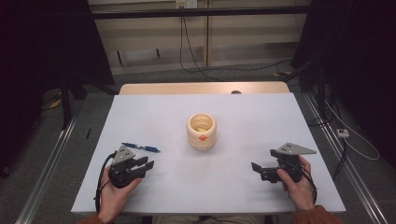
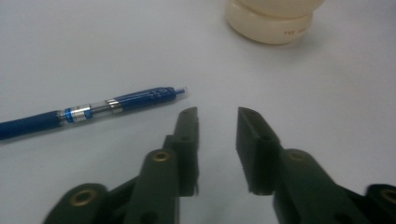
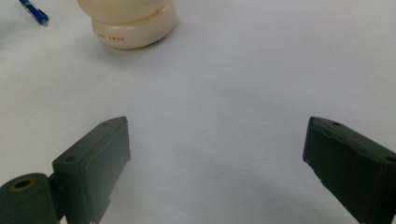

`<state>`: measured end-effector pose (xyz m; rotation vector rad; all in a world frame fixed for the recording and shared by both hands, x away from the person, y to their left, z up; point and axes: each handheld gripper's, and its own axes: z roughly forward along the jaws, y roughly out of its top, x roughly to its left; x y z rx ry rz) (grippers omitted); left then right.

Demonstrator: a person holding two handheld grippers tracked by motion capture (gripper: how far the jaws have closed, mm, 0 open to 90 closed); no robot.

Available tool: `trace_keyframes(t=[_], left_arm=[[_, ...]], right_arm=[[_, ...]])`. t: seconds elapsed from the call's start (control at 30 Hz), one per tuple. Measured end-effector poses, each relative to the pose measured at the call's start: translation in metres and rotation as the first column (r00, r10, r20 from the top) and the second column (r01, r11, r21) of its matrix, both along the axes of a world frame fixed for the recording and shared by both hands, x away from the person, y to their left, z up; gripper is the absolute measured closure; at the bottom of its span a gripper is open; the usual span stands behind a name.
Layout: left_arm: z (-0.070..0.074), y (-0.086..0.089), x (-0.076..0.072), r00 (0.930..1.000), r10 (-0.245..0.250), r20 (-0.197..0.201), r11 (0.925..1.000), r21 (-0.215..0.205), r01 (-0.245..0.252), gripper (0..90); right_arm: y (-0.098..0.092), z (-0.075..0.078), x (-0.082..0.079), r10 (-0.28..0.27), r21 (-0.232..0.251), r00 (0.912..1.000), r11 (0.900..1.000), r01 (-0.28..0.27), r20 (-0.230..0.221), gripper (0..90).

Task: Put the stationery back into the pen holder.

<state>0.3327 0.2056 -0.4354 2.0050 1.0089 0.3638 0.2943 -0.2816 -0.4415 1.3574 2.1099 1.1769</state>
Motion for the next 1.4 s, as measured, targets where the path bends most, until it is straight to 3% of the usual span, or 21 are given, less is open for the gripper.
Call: trace_keyframes(t=[0.2, 0.4, 0.63, 0.87, 1.4], left_arm=[[-0.001, 0.001, 0.020, 0.9991, -0.008, -0.043, 0.9994, 0.034, 0.009, 90.0], [0.001, -0.002, 0.036, 0.9987, -0.003, -0.052, 0.9958, 0.091, 0.008, 90.0], [-0.012, -0.004, 0.052, 0.9954, 0.008, -0.095, 0.9909, 0.134, 0.005, 90.0], [-0.020, -0.009, 0.055, 0.9941, 0.001, -0.109, 0.9891, 0.147, 0.015, 90.0], [-0.020, -0.013, 0.070, 0.9920, 0.008, -0.126, 0.9900, 0.141, 0.010, 90.0]], right_arm=[[0.002, 0.000, 0.001, 0.007, -0.005, 1.0000, 1.000, -0.007, 0.002, 6.9], [0.001, 0.000, 0.000, -0.008, -0.003, 0.9999, 1.000, 0.008, 0.006, 6.8], [0.003, 0.000, 0.001, 0.003, 0.004, 1.0000, 1.000, -0.003, -0.003, 6.8], [0.005, -0.002, 0.001, 0.011, -0.004, 0.9999, 1.000, -0.011, -0.005, 6.5], [0.006, -0.003, 0.002, 0.014, -0.006, 0.9996, 1.000, -0.014, -0.026, 6.3]])
